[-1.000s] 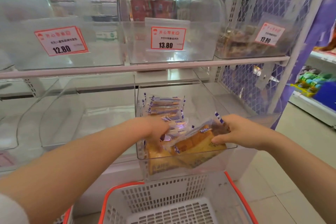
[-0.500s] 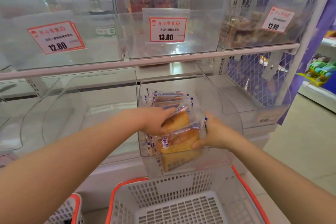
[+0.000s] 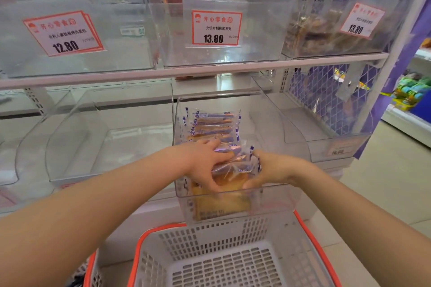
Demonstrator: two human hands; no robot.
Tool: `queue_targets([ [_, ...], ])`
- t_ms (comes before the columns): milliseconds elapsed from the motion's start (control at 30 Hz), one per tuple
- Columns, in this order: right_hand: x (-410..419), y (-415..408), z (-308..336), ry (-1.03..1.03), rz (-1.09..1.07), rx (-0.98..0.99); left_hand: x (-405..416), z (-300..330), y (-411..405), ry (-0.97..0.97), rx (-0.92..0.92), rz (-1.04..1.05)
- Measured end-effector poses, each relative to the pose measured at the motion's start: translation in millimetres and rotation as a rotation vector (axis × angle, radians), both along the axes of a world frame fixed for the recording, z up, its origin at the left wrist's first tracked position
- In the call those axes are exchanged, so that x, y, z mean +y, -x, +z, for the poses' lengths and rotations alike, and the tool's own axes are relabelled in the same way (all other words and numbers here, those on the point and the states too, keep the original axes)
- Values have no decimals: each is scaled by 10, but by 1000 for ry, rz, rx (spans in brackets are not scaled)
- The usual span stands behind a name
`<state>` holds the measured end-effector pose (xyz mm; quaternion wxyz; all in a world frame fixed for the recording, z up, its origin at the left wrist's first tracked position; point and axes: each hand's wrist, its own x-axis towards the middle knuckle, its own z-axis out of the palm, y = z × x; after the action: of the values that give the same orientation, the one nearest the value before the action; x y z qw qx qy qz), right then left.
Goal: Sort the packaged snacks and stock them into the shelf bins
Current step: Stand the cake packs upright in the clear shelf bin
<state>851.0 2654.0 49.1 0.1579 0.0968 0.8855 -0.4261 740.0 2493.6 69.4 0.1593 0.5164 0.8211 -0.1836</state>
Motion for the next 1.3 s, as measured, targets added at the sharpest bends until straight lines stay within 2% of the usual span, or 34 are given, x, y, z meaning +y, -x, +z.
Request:
queue_targets([
  [67,-14,43,-29,-125,57,-196,-21,-34,10,37,31,39],
  [133,-44,93,-73,-118,132,-246,-3,-63,8,9,72,34],
  [267,-7,161,-122,-179,137,4,44,-95,47,-112,140,13],
  [367,5,254,-139,-238,54,207,40,-150,62,-195,221,45],
  [467,-5,388,-163,-280,41,184,19,-210,61,-228,260,46],
  [500,33,404,-159,-234,61,116,4,-207,75,-212,229,49],
  [567,143,405,-95,89,78,-36,-21,-159,131,-185,92,93],
  [600,187,415,-31,272,48,-65,-9,-123,170,-209,-4,142],
  [667,221,526,84,419,-132,8,72,-67,258,-333,-141,227],
  [733,232,751,94,462,-409,111,201,-30,338,-419,-115,238],
  [800,190,946,38,459,-577,127,305,-17,437,-386,-26,251],
  [867,202,1089,-52,454,-602,111,356,-21,558,-270,52,275],
  [1000,376,1389,-183,489,-680,177,387,-30,788,-121,20,279],
  [1100,416,1570,-266,489,-693,240,395,-15,917,-86,54,238],
  [1167,362,1633,-324,479,-612,275,377,-17,971,-82,79,232],
  [1300,340,1688,-319,702,-534,336,345,-23,980,-99,136,230],
])
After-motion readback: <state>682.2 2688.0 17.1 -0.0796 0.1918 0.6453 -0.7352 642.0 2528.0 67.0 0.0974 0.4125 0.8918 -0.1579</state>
